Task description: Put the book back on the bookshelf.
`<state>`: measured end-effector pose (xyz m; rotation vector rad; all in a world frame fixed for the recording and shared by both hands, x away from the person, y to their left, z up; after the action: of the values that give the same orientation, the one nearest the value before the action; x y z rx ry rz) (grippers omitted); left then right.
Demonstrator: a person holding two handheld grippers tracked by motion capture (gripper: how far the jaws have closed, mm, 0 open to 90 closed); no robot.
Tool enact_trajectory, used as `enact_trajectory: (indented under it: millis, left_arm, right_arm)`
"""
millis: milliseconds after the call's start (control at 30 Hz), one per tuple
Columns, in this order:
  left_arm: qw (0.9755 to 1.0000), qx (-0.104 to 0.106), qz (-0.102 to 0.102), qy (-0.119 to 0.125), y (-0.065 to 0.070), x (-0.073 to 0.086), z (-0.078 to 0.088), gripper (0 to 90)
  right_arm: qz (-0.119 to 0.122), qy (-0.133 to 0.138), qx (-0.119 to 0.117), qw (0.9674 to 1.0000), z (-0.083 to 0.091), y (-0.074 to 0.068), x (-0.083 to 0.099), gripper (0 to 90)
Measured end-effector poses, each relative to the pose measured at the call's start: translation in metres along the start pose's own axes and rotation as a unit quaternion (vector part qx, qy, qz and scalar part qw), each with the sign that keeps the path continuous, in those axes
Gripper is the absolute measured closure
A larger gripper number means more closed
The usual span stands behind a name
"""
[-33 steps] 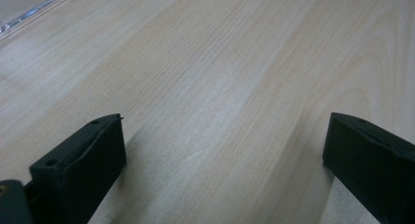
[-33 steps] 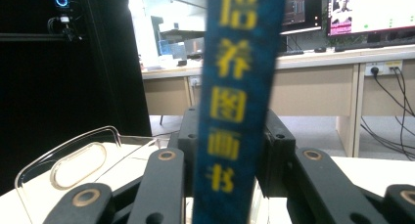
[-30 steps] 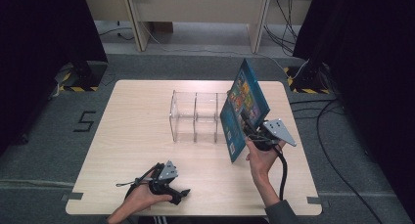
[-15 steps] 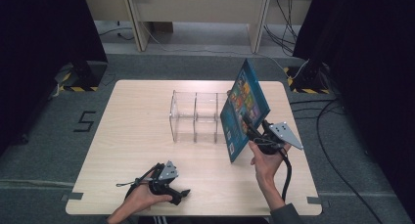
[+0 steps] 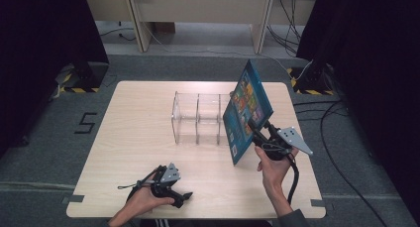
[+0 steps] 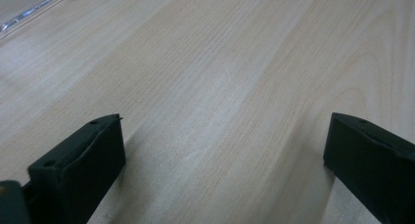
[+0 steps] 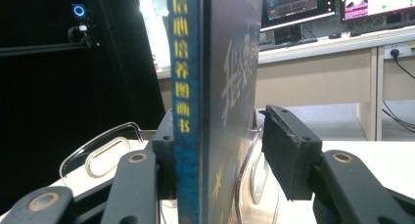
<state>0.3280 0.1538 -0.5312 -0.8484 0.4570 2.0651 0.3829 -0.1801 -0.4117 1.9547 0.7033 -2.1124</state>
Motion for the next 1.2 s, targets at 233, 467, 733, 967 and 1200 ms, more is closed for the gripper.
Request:
enact_trajectory:
  millis: [233,467,733,967,1200]
  left_arm:
    - [1.0,0.0,0.001,0.001,0.0,0.0,0.0,0.8]
    - [1.0,0.0,0.001,0.0,0.0,0.0,0.0,0.7]
    - [1.0,0.0,0.002,0.0,0.001,0.0,0.0,0.0]
    - [1.0,0.002,-0.001,-0.002,0.001,0.0,0.0,0.0]
    - [1.0,0.003,-0.002,-0.002,0.001,0.0,0.0,0.0]
  right_arm:
    - [0.012,-0.001,-0.005,0.9999,0.01,0.0,-0.003,52.6]
    - [0.011,-0.01,-0.012,0.9998,0.019,0.002,0.001,51.2]
    - [0.017,-0.016,-0.015,0.9996,0.027,0.002,0.006,49.0]
    - [0.019,-0.022,-0.016,0.9995,0.032,0.004,0.01,47.3]
    - [0.014,-0.014,-0.011,0.9997,0.043,0.008,0.012,46.2]
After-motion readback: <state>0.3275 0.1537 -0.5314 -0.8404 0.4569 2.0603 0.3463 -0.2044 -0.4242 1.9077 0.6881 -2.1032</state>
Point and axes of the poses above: each handheld gripper's, and its own axes: z roughly backward along the jaws, x roughly out of its underside, y roughly to its right, the point moved 1 cm from there along -z, roughly forward along the jaws, and after that the axes turned 2 degrees about -y, right-handed, at the moved point
